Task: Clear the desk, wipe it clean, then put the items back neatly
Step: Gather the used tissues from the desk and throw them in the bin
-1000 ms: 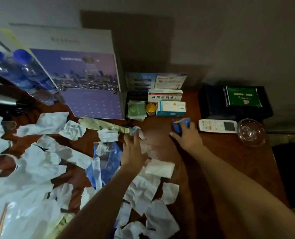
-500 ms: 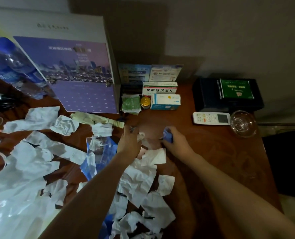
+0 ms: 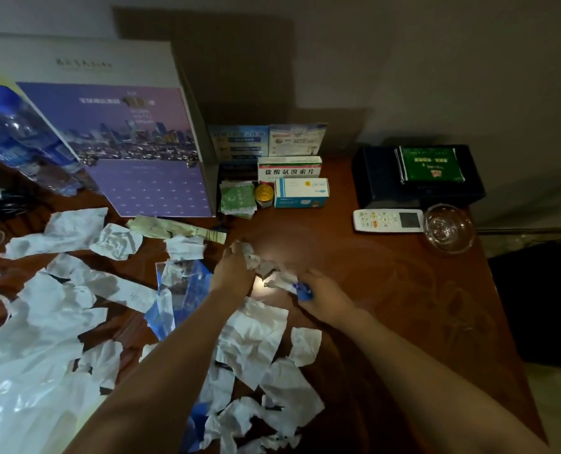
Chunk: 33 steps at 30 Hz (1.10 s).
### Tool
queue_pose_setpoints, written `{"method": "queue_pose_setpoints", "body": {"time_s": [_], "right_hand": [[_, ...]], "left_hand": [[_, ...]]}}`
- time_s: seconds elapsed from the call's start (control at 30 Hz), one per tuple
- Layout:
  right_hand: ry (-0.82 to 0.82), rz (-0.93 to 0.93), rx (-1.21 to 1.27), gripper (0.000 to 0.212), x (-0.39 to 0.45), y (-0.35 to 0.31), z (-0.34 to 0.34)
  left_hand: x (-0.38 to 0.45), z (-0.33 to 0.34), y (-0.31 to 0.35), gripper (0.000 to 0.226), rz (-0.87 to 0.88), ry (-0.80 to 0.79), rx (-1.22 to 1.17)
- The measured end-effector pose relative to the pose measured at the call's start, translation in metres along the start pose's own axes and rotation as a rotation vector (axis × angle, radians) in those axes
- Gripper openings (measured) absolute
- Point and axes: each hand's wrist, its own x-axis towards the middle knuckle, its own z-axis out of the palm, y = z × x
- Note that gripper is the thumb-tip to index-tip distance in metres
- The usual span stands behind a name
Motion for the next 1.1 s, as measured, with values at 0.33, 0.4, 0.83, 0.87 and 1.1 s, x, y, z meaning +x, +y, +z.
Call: {"method": "queue_pose_setpoints", "body": {"time_s": [0.33,0.4,0.83,0.87,1.1], "right_hand": [[-0.085,-0.059,-0.115,0.029,-0.048,0.006,-0.018],[-0.159,-0.063,-0.186,0.043,-0.061,0.005,-0.008],[-0.091,0.067,-0.004,0.023,-0.085,0.029,0.028],[-0.050,0.092,0.037,0.015,-0.088,0.032,0.024],[0.116,0.149,0.055,0.018,-0.119,0.063,-0.015]], "left_hand": [[-0.024,0.012,0.012,0.040,0.109,0.004,0.041],[-0.032,0.018,0.012,0.041,0.095,-0.004,0.015],[-0.059,0.035,0.016,0.031,0.181,-0.029,0.066],[-0.061,0.036,0.020,0.026,0.188,-0.014,0.086],[-0.088,0.045,0.070,0.013,0.295,-0.038,0.019]]}}
